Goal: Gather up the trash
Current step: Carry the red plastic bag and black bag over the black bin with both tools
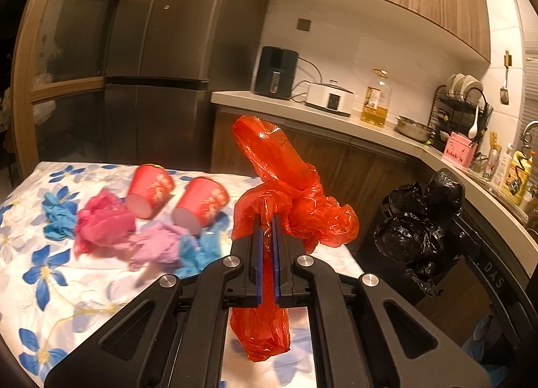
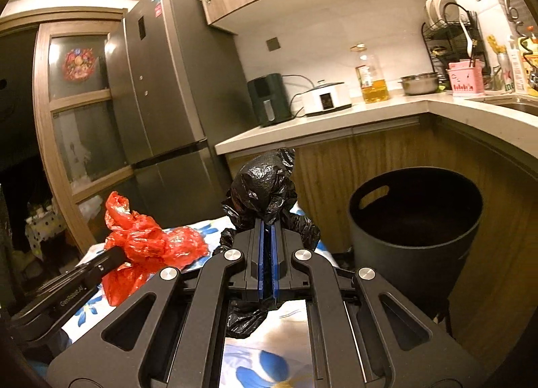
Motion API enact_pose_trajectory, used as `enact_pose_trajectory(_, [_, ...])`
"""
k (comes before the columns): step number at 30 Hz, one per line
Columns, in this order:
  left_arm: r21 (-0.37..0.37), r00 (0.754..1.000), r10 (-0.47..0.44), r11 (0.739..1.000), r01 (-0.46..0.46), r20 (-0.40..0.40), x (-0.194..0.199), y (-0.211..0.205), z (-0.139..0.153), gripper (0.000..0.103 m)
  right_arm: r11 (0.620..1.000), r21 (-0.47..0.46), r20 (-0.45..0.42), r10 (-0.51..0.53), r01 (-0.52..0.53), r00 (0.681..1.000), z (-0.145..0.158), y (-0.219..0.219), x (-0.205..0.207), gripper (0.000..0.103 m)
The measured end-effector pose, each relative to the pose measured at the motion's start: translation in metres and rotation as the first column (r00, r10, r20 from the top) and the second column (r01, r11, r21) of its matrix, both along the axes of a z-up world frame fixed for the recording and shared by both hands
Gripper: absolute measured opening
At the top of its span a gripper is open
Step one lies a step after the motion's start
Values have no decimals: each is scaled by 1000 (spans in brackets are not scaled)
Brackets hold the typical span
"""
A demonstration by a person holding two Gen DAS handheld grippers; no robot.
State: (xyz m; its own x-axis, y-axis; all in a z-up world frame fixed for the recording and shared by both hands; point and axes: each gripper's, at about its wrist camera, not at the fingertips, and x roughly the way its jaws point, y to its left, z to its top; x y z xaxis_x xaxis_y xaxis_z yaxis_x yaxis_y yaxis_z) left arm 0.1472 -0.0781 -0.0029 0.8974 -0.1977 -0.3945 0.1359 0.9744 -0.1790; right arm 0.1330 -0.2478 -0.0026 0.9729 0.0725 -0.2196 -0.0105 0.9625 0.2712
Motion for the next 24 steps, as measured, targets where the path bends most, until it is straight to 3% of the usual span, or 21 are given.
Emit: enact_pose_trajectory(24, [52, 985, -173, 984, 172, 22, 38, -118, 11, 4, 981, 19, 53, -193, 192, 980, 13, -98, -9, 3])
